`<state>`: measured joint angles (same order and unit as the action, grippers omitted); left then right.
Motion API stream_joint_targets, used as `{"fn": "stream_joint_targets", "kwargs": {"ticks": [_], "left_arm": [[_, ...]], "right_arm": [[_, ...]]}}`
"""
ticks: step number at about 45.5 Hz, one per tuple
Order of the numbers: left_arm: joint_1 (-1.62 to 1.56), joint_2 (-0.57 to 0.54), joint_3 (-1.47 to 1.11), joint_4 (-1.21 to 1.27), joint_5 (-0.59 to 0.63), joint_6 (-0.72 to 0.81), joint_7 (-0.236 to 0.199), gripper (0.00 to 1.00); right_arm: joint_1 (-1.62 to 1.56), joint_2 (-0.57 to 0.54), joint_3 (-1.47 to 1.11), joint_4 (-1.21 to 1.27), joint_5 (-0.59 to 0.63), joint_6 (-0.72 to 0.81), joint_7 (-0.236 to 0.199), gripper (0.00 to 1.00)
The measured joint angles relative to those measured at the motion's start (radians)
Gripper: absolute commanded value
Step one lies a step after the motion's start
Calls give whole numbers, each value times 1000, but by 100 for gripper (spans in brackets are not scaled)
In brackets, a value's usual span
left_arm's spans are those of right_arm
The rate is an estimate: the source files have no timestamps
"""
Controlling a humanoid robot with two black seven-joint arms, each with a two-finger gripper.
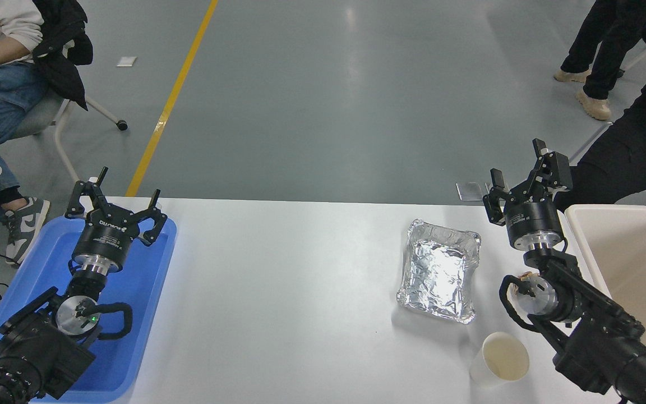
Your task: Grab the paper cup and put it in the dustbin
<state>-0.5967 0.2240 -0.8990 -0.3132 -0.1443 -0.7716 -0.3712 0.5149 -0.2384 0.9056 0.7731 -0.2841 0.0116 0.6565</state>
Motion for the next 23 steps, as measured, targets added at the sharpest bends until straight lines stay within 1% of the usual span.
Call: {"fn": "stream_joint_targets", "kwargs": {"ticks": [23], "left_arm": [[0, 0, 0, 0, 0, 0, 0, 100]], "right_arm": [[35, -20, -64, -7, 0, -2, 0, 100]]}}
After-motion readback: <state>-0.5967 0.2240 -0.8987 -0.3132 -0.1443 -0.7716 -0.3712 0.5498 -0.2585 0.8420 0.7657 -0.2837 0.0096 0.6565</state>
